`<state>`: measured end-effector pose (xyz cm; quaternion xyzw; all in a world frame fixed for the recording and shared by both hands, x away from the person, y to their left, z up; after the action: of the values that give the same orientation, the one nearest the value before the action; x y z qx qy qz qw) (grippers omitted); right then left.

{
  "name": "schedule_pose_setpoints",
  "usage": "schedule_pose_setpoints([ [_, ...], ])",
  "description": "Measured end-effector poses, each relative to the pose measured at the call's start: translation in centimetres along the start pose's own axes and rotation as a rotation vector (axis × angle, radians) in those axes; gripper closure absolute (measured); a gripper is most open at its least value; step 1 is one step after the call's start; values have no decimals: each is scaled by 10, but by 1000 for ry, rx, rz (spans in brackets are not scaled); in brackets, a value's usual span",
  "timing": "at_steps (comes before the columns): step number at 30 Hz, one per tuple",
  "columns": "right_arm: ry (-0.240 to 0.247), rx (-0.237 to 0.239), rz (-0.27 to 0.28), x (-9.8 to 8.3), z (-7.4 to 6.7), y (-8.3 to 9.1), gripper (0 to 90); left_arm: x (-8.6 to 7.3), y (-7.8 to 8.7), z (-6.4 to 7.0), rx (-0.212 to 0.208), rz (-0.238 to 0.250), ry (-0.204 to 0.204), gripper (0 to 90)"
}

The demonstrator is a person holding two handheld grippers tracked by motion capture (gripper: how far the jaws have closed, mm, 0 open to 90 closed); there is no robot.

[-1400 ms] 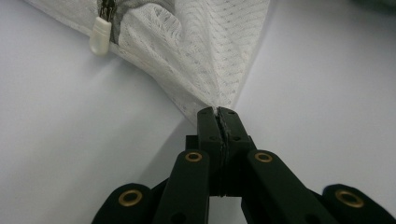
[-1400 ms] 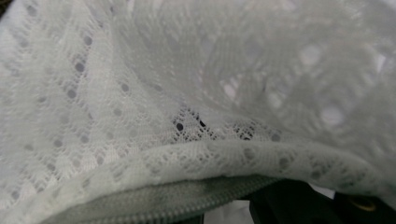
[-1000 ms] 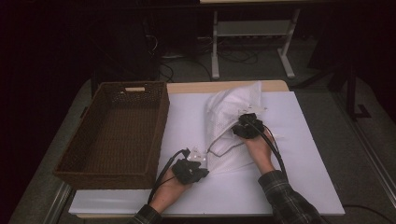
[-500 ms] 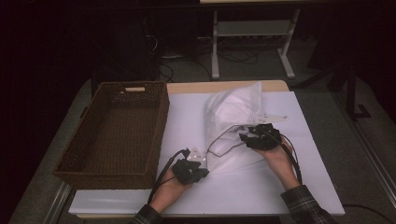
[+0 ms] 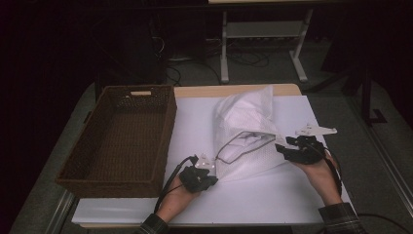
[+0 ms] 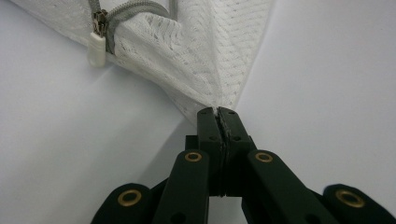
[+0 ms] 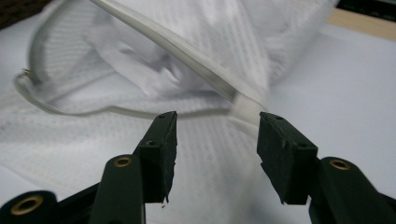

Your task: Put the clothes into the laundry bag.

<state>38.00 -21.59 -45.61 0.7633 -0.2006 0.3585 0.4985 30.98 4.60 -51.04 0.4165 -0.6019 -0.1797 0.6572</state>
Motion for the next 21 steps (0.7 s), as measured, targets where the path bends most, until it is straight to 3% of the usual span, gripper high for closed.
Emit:
schedule_pose_setpoints([
  [5,-22,-11,-25,-6,21,-7,463,0,0,0,-2,-2,0,891],
  [10,-25,-8,-61,-12,25,-20,494,0,0,0,-1,0,1,891],
  [13,-21,-8,-76,-15,26,-25,597,0,0,0,-2,0,1,891],
  [17,-26,-3,-83,-18,28,-28,812,0,0,0,-3,-2,1,891],
  [21,-25,3,-74,-18,28,-27,874,0,0,0,-3,-2,0,891],
])
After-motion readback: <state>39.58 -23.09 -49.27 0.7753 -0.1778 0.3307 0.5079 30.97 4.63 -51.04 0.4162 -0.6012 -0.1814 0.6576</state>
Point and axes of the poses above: each handheld gripper's, and its own axes: y roughly backward along the jaws, x roughly out of its top, z roughly to its right, the point moved 9 cm from there along -y, roughly forward along the jaws, and after that the axes turned 15 degrees about -y, right-handed, at the moved point
